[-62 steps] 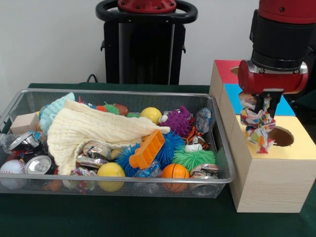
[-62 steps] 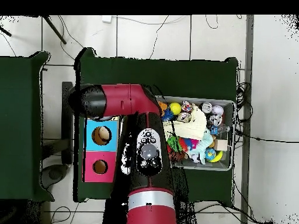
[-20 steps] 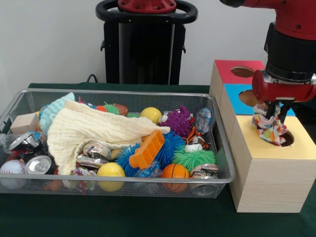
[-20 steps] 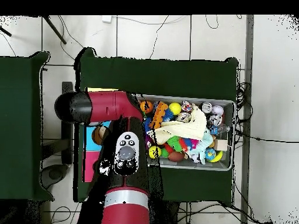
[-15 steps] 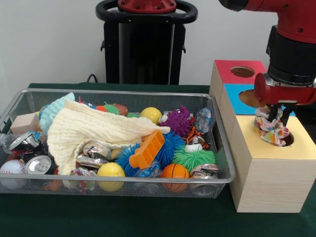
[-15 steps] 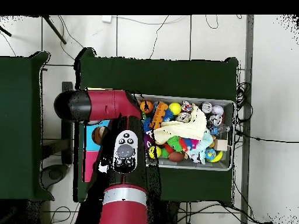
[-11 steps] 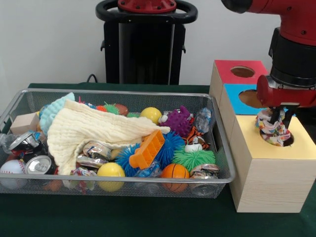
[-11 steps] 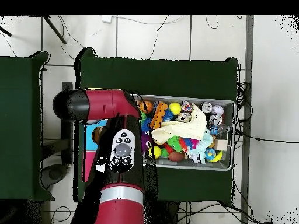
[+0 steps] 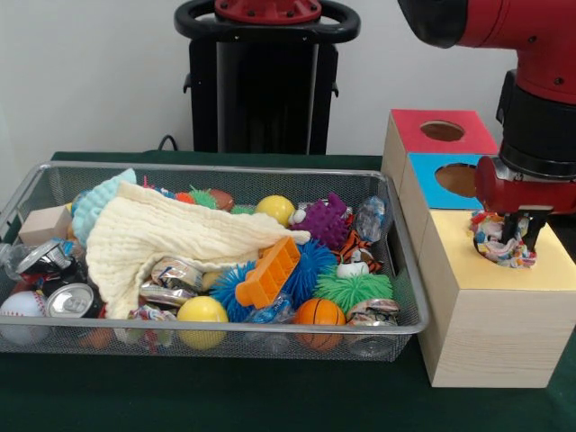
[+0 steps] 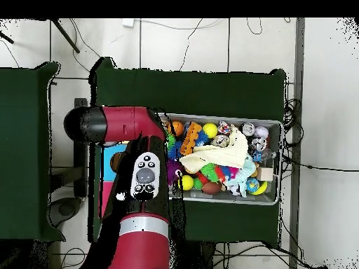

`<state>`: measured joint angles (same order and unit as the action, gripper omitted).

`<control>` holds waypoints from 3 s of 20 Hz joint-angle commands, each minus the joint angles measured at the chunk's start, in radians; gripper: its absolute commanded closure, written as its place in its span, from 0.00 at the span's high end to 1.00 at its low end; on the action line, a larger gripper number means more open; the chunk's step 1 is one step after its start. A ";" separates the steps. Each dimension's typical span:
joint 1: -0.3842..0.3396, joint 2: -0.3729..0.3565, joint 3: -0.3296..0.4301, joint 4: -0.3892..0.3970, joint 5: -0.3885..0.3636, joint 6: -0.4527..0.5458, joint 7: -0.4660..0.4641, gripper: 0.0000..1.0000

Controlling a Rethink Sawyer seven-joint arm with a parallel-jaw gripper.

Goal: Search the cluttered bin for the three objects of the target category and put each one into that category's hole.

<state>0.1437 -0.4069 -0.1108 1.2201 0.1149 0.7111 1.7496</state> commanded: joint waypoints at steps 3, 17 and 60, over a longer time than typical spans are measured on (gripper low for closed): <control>-0.016 0.078 0.025 0.029 0.032 -0.087 0.241 0.00; -0.040 0.121 0.037 0.026 0.033 -0.140 0.200 0.00; -0.024 0.053 -0.002 0.007 0.049 -0.013 0.180 0.00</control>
<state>0.1453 -0.3378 -0.1364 1.2110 0.1449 0.6189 1.7523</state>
